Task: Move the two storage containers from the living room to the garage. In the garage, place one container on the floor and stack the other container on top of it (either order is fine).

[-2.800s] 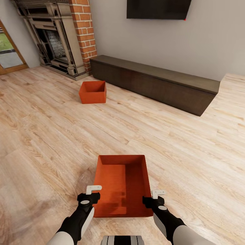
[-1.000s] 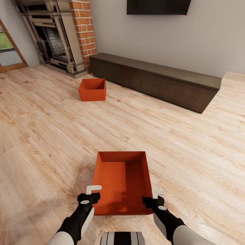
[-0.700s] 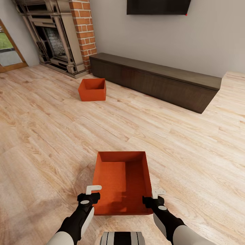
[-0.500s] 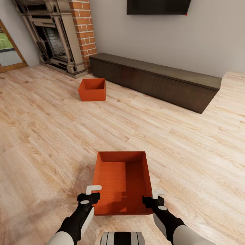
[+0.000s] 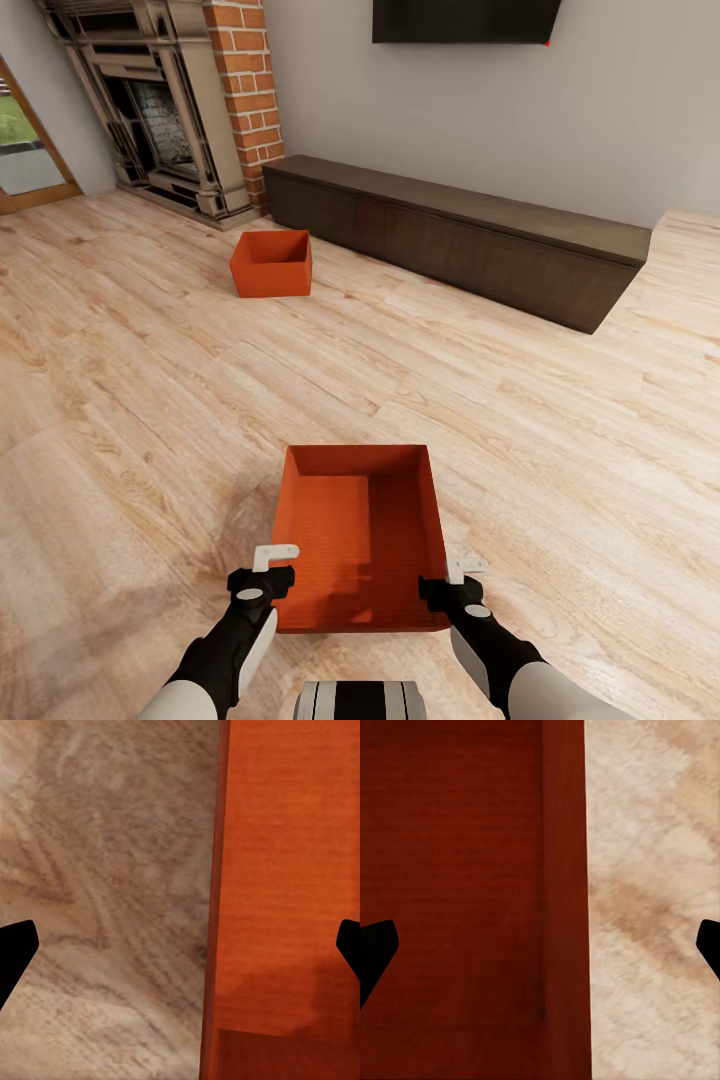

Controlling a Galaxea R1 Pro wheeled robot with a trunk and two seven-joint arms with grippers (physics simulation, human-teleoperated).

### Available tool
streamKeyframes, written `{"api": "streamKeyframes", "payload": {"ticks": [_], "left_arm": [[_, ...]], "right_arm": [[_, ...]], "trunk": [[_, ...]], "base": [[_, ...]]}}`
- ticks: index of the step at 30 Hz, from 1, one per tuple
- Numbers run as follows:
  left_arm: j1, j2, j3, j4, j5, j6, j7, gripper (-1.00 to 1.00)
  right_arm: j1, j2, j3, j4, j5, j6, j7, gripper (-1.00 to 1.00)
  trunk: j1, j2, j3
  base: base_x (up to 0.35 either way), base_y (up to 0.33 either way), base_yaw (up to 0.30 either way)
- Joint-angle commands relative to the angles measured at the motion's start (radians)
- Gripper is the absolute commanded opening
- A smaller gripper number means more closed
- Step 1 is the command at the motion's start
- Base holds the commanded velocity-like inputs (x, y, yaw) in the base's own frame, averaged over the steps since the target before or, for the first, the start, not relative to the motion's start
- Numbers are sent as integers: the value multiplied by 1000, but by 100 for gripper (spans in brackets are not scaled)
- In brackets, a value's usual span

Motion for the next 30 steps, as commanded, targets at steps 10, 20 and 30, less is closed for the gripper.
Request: {"api": "streamKeyframes", "payload": {"ticks": [10,20,30], "left_arm": [[0,-4,-1,10,-5,8,4,100],[0,-4,-1,9,-2,8,2,-100],[0,2,-6,0,124,7,5,-100]], "right_arm": [[-1,-3,7,1,-8,-3,4,100],[-1,-2,6,1,-8,-3,3,-100],[-1,0,4,0,-9,-9,-5,-100]], "trunk": [[0,0,-1],[0,0,-1],[0,0,-1]], "base": [[0,0,0],[0,0,0],[0,0,0]]}}
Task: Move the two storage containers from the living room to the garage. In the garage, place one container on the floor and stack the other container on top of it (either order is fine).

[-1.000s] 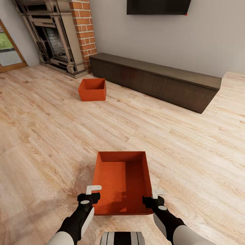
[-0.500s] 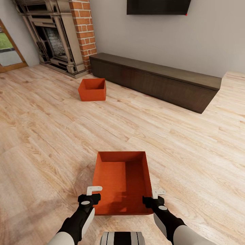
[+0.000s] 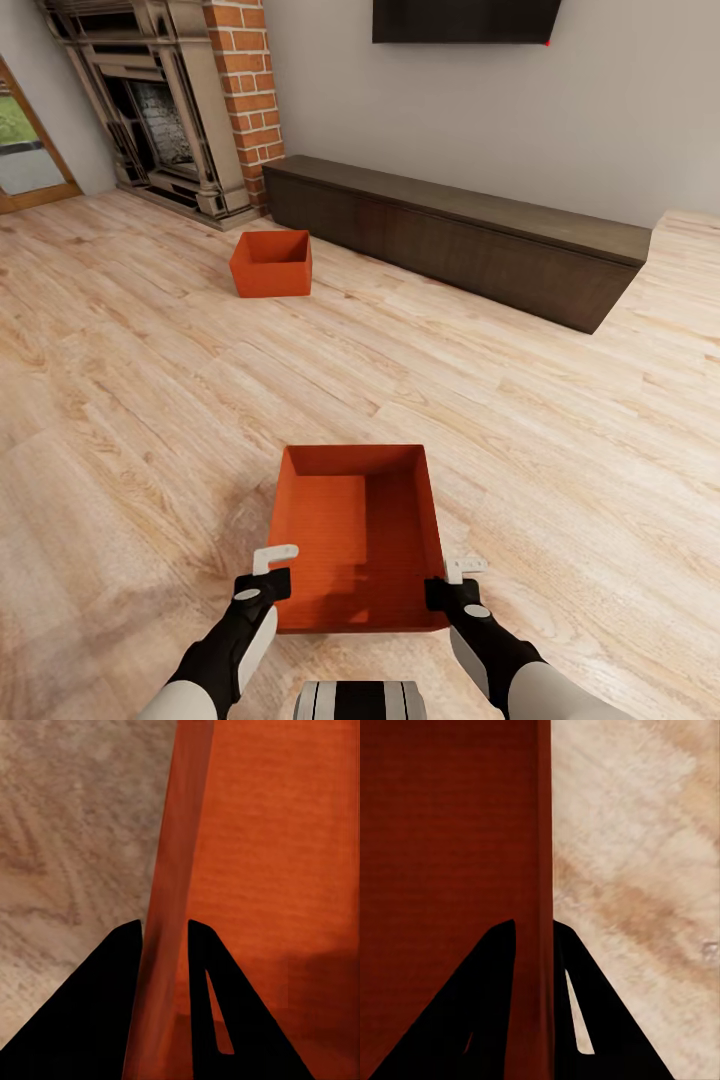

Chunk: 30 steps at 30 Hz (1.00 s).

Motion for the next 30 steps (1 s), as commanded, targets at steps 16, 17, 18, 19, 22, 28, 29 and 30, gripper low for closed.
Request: {"api": "streamKeyframes", "payload": {"ticks": [16,17,18,19,22,28,29,30], "left_arm": [[0,-1,2,-4,-9,9,15,-100],[0,-1,2,-5,-9,9,14,-100],[0,0,-4,-6,-11,8,7,-100],[0,0,-4,-6,-11,8,6,-100],[0,0,-4,-6,-11,9,5,-100],[0,0,-3,-6,-10,9,4,-100],[0,0,-3,-6,-10,9,4,-100],[0,0,-3,-6,-10,10,4,-100]], "right_arm": [[-1,-1,-6,2,-7,-7,-12,-100],[-1,-1,-6,2,-7,-7,-12,-100],[-1,-1,-5,2,-7,-7,-12,-100],[-1,-1,-5,1,-7,-7,-12,-100],[-1,-1,-6,1,-7,-7,-12,-100],[-1,-1,-6,1,-7,-7,-13,-100],[-1,-1,-6,1,-7,-7,-13,-100],[-1,-1,-6,1,-7,-7,-13,-100]], "trunk": [[-12,21,9],[-16,28,12],[-19,35,15],[-23,42,18],[-35,63,28],[-58,105,46],[-62,112,50],[-65,119,53]], "base": [[0,0,0],[0,0,0],[0,0,0],[0,0,0],[0,0,0],[0,0,0],[0,0,0],[0,0,0]]}}
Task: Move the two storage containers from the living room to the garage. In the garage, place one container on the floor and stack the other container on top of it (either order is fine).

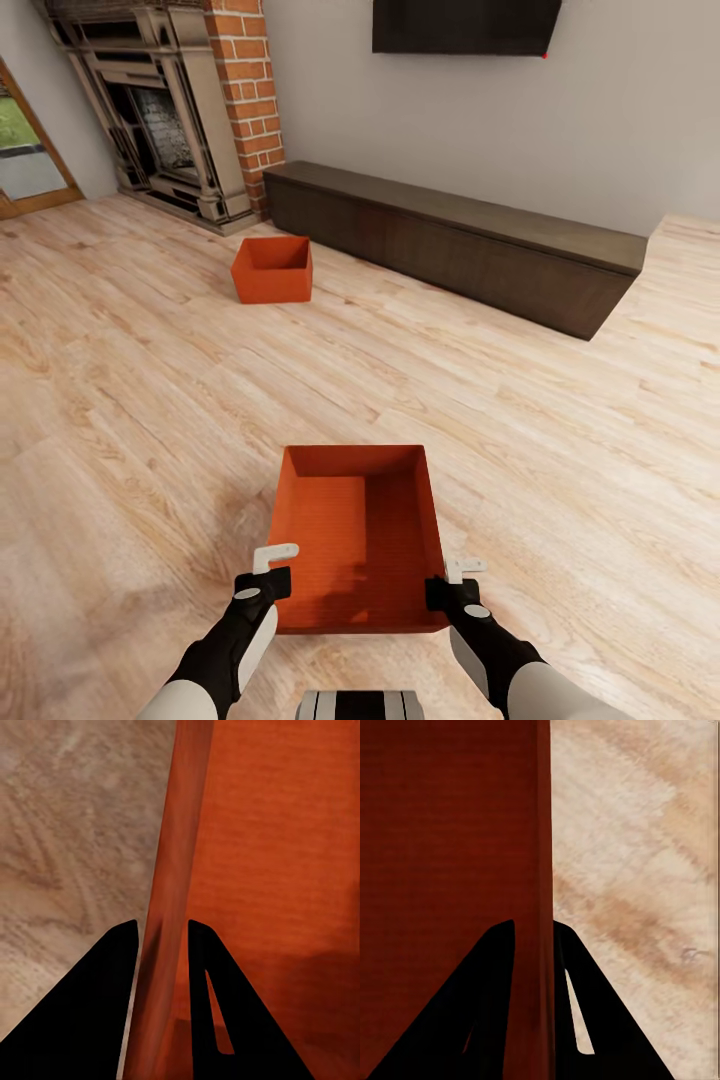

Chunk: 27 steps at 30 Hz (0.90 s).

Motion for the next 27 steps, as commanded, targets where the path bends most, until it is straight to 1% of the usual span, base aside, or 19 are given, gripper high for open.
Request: {"api": "streamKeyframes", "payload": {"ticks": [1,27], "left_arm": [[0,1,-9,-1,4,7,11,-100],[0,2,-5,2,5,11,11,-100]], "right_arm": [[-1,-3,-1,2,-7,-5,-10,-100],[-1,-2,1,1,-6,-3,-10,-100]], "trunk": [[-4,7,3],[-104,189,84]], "base": [[0,0,0],[0,0,0]]}}
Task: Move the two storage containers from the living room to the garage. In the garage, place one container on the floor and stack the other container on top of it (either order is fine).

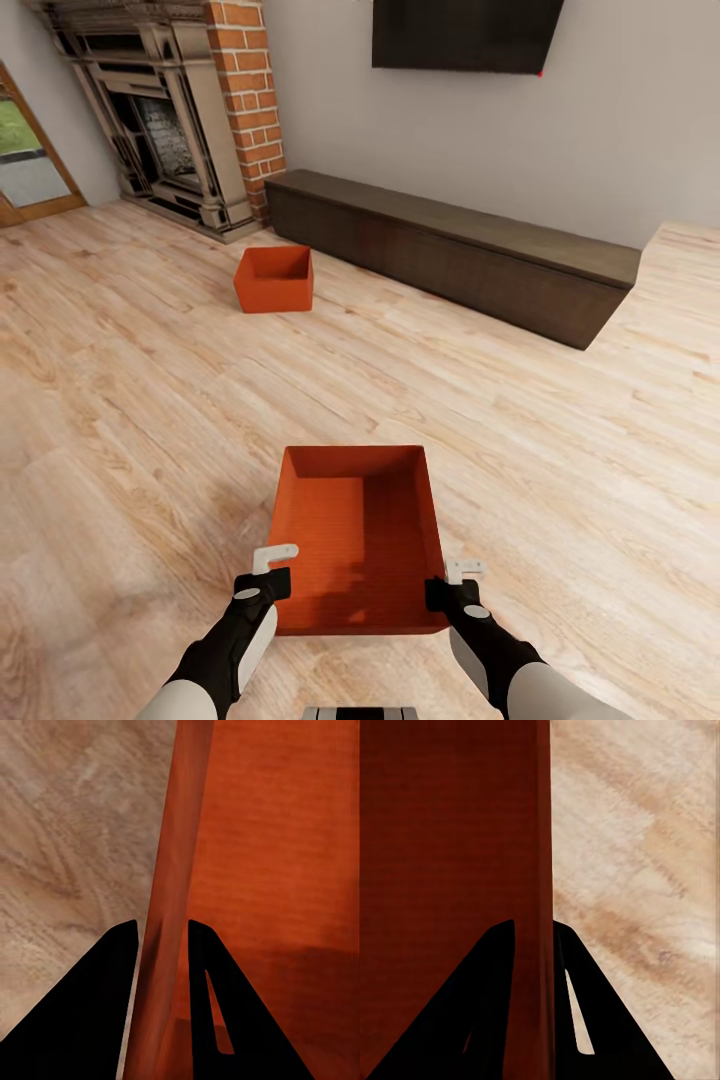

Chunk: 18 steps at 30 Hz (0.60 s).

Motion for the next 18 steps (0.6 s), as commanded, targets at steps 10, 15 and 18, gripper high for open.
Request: {"api": "streamKeyframes", "payload": {"ticks": [10,15,18], "left_arm": [[1,0,-4,1,5,8,11,-100],[1,1,-4,1,5,8,11,-100],[1,1,-4,1,5,8,11,-100]], "right_arm": [[-2,-1,-5,0,-3,0,-9,-100],[-2,0,-5,0,-4,1,-9,-100],[-2,0,-5,0,-4,3,-9,-100]], "trunk": [[-39,70,31],[-58,105,46],[-69,126,56]], "base": [[0,0,0],[0,0,0],[0,0,0]]}}
